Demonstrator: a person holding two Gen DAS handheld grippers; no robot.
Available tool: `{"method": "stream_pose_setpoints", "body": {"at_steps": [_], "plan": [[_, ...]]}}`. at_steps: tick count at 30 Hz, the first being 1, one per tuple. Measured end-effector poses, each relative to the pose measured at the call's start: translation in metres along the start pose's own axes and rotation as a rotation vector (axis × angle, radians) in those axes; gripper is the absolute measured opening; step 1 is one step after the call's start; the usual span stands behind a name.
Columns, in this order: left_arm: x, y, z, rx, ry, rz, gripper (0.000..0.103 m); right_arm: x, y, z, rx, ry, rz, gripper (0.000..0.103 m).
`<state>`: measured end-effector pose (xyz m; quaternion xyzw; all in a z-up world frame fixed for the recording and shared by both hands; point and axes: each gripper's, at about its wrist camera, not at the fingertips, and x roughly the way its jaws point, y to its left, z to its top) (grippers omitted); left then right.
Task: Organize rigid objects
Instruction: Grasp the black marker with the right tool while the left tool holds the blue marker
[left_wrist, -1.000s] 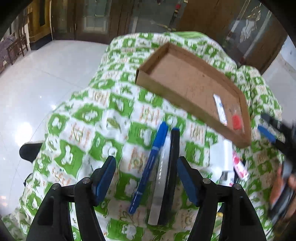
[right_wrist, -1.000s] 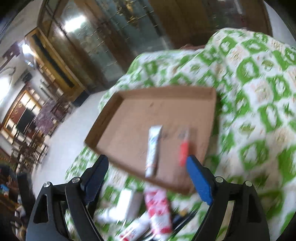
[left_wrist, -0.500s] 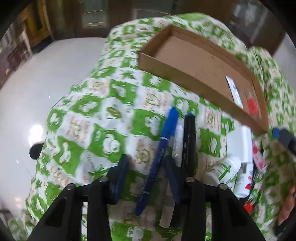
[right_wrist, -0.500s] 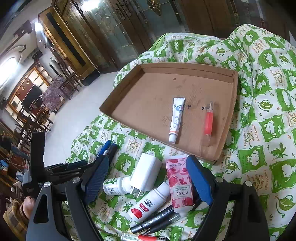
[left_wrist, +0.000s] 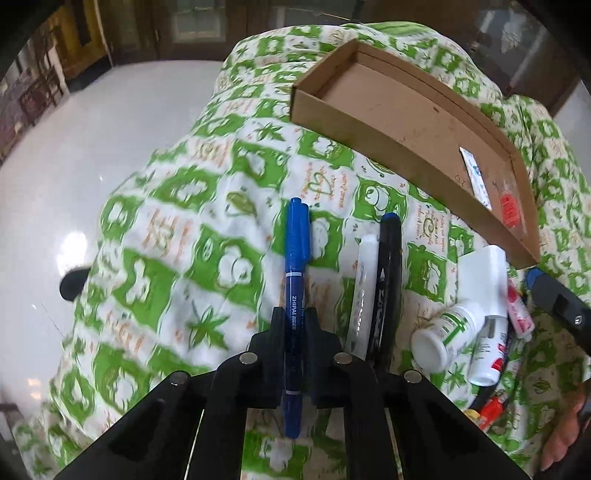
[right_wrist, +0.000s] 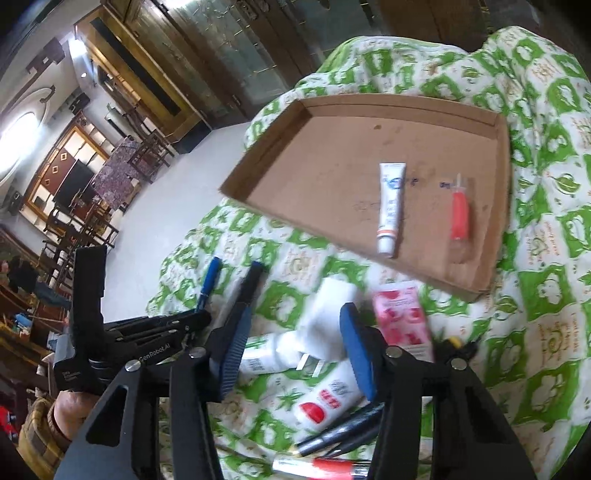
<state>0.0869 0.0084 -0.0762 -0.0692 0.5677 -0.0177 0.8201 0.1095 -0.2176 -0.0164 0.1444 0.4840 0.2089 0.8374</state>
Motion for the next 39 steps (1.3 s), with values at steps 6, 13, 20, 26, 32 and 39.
{"method": "stream_pose_setpoints", "body": {"at_steps": [6, 13, 20, 26, 32, 39], "plan": [[-0.002, 0.015, -0.003, -0.053, 0.004, -0.071, 0.009, 0.017, 0.029, 0.012, 0.013, 0.051, 0.107, 0.040], [0.001, 0.018, -0.001, -0.059, 0.010, -0.085, 0.009, 0.068, 0.040, 0.016, 0.062, 0.199, 0.153, 0.025], [0.005, 0.013, 0.001, -0.050, 0.011, -0.096, 0.009, 0.105, 0.036, 0.012, 0.118, 0.280, 0.149, 0.016], [0.008, 0.007, 0.003, -0.028, 0.013, -0.081, 0.009, 0.121, 0.032, 0.006, 0.135, 0.307, 0.143, 0.017], [0.010, 0.005, 0.005, -0.028, 0.016, -0.085, 0.009, 0.122, 0.035, 0.002, 0.137, 0.295, 0.127, 0.018], [0.005, -0.010, 0.000, 0.058, 0.004, -0.153, 0.009, 0.089, 0.031, -0.005, 0.062, 0.279, -0.043, 0.018]]}}
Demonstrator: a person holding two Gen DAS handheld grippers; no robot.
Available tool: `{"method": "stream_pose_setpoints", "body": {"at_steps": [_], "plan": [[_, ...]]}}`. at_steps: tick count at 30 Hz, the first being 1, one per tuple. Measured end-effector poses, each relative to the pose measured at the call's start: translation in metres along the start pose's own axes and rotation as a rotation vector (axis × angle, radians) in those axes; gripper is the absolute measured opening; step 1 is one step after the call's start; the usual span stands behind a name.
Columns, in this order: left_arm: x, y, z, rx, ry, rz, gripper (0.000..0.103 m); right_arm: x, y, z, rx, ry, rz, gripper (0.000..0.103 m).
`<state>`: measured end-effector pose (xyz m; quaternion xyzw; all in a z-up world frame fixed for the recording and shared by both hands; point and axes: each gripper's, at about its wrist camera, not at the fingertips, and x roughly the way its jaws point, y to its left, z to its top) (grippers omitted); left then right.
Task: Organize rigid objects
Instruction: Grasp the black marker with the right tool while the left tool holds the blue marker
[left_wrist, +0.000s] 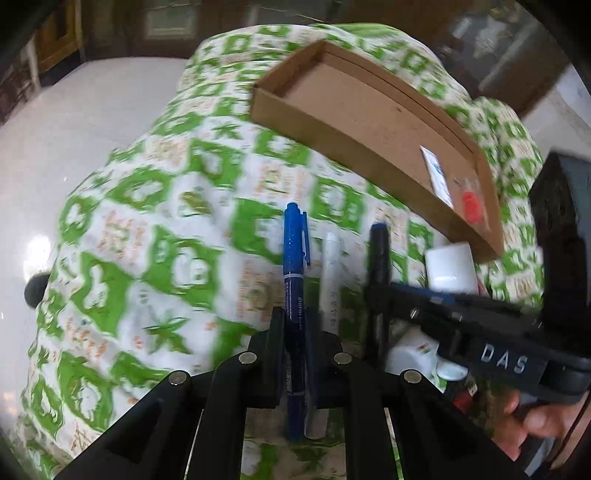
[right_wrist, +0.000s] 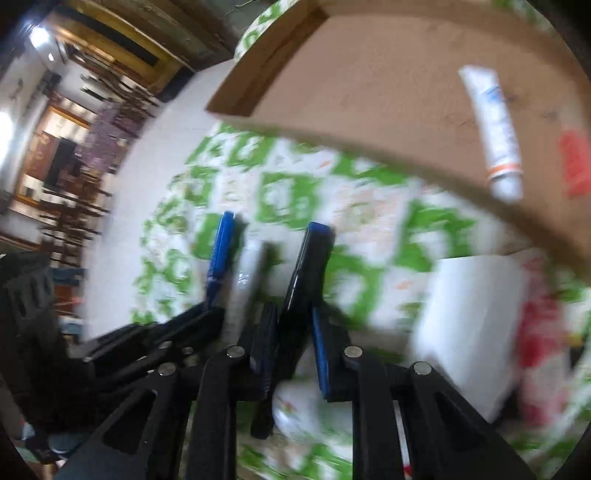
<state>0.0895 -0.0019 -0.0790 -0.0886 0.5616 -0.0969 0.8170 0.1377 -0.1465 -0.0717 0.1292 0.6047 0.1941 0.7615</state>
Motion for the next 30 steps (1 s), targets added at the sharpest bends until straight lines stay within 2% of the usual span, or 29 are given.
{"method": "stream_pose_setpoints", "body": {"at_steps": [1, 3, 7, 10, 14, 19, 30], "plan": [[0.004, -0.004, 0.000, 0.018, 0.013, 0.012, 0.009, -0.005, 0.000, -0.001, -0.027, -0.012, -0.062, 0.018], [0.008, -0.004, 0.001, 0.019, 0.024, 0.023, 0.009, -0.008, -0.001, -0.003, -0.057, -0.020, -0.127, 0.018], [0.013, -0.003, 0.002, 0.006, 0.031, 0.023, 0.009, -0.001, -0.015, -0.003, -0.015, -0.001, -0.077, 0.019], [0.017, -0.006, 0.004, 0.019, 0.034, 0.038, 0.009, -0.003, -0.017, -0.004, -0.042, -0.012, -0.099, 0.020], [0.019, -0.010, 0.003, 0.027, 0.029, 0.047, 0.009, -0.005, -0.019, -0.015, -0.015, -0.002, -0.077, 0.021], [0.020, -0.016, 0.005, 0.036, 0.017, 0.048, 0.009, -0.009, -0.019, -0.025, -0.040, -0.005, -0.088, 0.021], [0.025, -0.002, 0.012, -0.008, 0.027, 0.009, 0.009, -0.009, -0.007, -0.031, -0.045, -0.004, -0.097, 0.022]]}}
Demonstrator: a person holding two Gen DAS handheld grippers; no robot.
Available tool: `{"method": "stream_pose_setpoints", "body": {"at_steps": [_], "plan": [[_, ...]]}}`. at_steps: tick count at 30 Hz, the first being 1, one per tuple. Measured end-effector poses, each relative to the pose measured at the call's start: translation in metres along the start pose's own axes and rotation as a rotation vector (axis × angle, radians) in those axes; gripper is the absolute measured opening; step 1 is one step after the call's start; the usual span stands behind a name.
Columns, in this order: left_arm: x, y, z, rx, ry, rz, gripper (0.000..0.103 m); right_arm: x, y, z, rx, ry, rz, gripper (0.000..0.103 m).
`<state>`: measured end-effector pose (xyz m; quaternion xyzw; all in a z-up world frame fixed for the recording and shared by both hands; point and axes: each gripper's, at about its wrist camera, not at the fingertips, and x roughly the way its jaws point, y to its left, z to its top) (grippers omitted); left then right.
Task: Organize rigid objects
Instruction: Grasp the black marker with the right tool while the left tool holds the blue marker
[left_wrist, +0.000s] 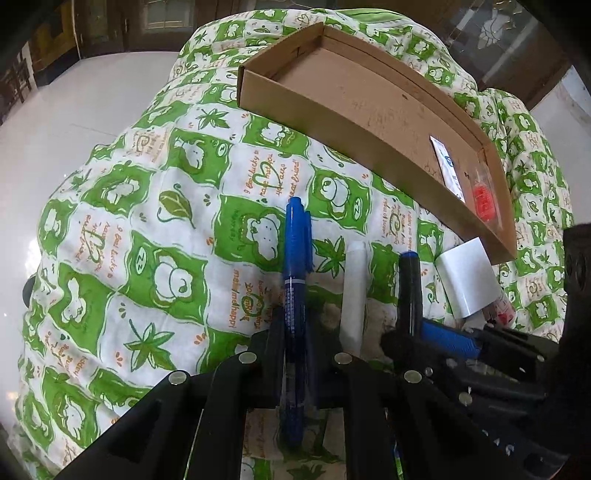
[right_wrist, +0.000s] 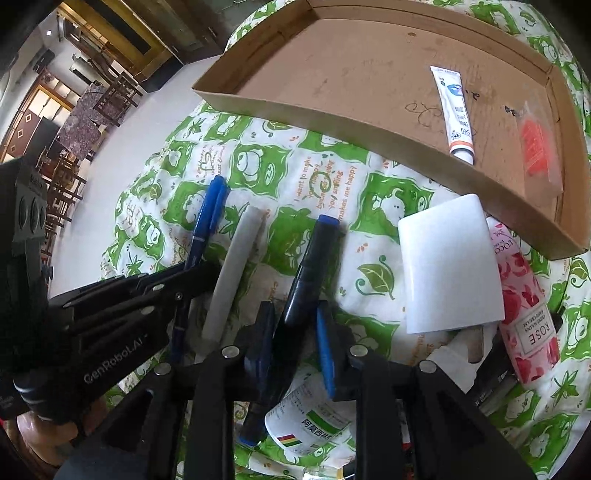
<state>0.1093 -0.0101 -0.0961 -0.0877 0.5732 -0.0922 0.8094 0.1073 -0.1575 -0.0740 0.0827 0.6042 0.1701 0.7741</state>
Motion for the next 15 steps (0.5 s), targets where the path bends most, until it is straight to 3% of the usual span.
{"method": "stream_pose_setpoints", "body": {"at_steps": [3, 6, 15], "plan": [[0.001, -0.002, 0.001, 0.014, -0.005, 0.009, 0.009, -0.002, 0.003, -0.010, 0.017, 0.023, 0.033, 0.022], [0.001, -0.004, 0.003, 0.022, -0.011, 0.013, 0.009, -0.003, 0.010, -0.018, -0.022, 0.019, 0.008, 0.022], [0.006, -0.023, 0.011, 0.079, -0.043, 0.058, 0.009, 0.009, 0.008, -0.002, -0.040, 0.010, 0.018, 0.019]]}}
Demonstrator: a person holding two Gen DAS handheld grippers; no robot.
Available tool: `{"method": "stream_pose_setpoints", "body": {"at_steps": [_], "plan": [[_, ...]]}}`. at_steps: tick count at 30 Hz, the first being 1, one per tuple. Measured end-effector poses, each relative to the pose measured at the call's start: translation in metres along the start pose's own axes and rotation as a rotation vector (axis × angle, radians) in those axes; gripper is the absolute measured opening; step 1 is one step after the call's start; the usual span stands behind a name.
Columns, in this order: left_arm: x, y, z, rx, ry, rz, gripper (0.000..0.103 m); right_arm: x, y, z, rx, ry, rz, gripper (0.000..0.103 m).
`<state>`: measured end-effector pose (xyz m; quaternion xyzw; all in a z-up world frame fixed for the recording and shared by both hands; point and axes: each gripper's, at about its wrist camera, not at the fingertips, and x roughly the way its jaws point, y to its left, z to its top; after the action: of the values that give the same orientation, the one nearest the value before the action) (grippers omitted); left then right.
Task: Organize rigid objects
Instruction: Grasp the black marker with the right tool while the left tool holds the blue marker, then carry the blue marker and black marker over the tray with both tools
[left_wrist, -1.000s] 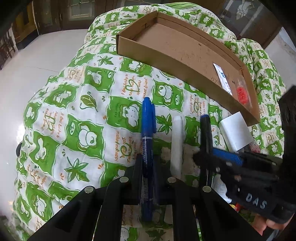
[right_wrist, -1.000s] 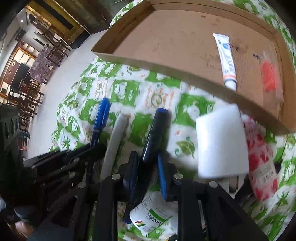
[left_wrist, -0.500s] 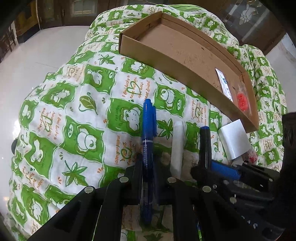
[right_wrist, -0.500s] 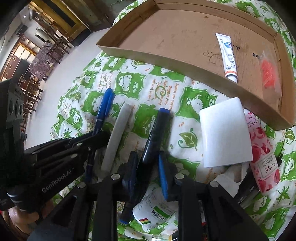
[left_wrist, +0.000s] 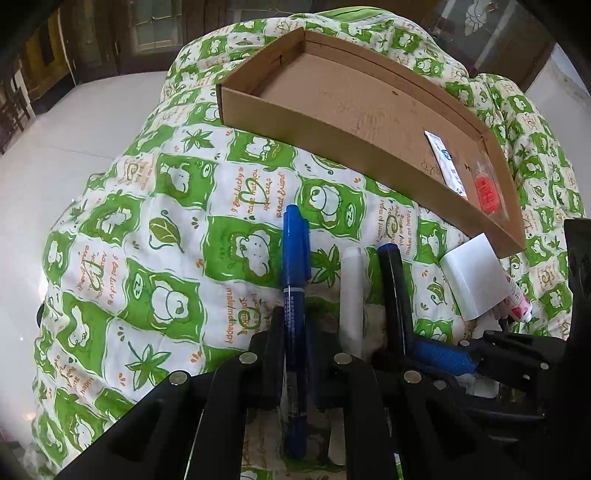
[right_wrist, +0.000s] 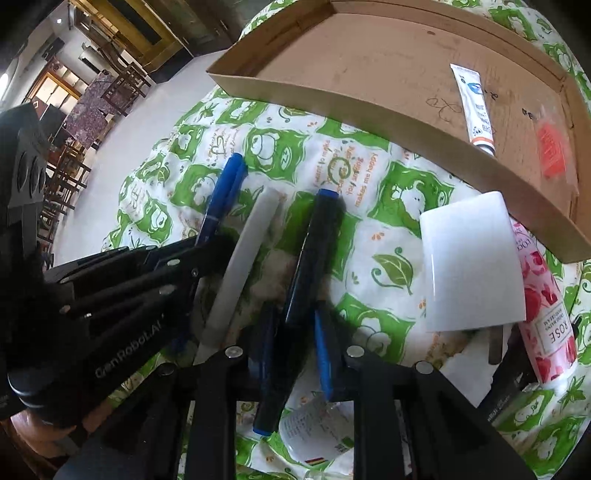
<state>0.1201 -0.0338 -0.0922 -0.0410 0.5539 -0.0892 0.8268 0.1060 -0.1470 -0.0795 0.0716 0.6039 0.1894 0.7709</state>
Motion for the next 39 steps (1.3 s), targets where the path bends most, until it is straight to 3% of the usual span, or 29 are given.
{"method": "stream_pose_setpoints", "body": {"at_steps": [14, 20, 26, 39], "plan": [[-0.004, -0.002, -0.005, 0.015, -0.008, 0.013, 0.009, -0.065, -0.020, -0.010, 0.057, -0.130, 0.165, 0.015], [0.001, 0.003, -0.004, -0.003, 0.013, 0.001, 0.009, -0.086, -0.057, -0.013, 0.141, -0.180, 0.137, 0.015], [0.000, 0.001, -0.004, 0.019, -0.008, 0.020, 0.009, -0.091, -0.065, -0.008, 0.167, -0.203, 0.148, 0.015], [-0.034, -0.023, -0.009, 0.076, -0.056, 0.041, 0.009, -0.131, -0.108, 0.004, 0.254, -0.330, 0.193, 0.015]]}}
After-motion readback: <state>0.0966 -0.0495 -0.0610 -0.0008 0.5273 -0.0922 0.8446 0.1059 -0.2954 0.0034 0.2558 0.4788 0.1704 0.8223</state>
